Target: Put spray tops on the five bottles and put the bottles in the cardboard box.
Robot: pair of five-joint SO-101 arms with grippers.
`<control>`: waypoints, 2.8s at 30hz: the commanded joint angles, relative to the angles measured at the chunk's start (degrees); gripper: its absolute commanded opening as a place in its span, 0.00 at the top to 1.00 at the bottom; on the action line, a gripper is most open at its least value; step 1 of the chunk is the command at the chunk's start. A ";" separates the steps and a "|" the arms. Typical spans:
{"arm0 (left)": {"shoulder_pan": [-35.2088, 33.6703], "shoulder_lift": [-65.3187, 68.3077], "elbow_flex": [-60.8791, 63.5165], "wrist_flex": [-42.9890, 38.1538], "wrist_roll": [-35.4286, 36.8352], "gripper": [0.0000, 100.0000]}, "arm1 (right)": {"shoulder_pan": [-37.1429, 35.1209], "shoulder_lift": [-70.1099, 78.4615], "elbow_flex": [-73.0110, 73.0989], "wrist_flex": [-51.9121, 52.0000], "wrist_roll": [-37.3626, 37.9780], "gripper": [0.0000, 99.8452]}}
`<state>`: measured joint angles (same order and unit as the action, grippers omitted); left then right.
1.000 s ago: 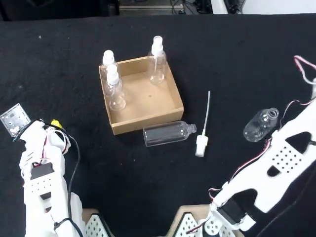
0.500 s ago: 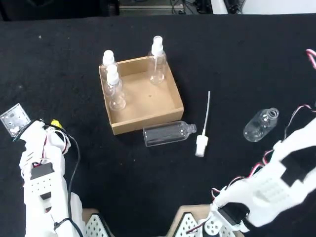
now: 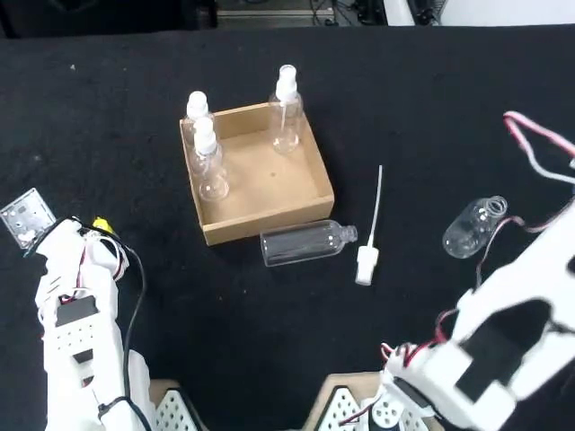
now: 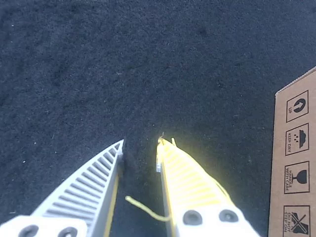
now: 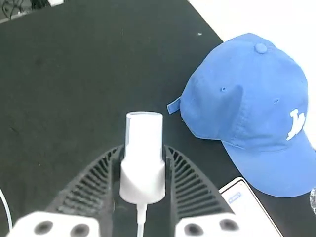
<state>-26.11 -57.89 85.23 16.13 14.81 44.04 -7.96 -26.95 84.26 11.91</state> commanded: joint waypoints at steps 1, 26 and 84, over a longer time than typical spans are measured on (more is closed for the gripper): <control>-0.66 -0.88 -0.48 -1.32 -0.44 0.91 | -2.20 -12.00 12.88 -10.37 -0.44 0.99; -0.31 -0.88 -0.40 -1.32 -0.44 0.91 | -7.82 -29.67 68.00 -77.27 -10.46 0.99; -0.57 -0.88 -0.40 -1.32 -0.44 0.91 | -9.05 -51.21 120.48 -121.49 -8.00 0.99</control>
<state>-26.11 -57.89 85.23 16.13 14.81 35.96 -57.27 93.58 -35.38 4.09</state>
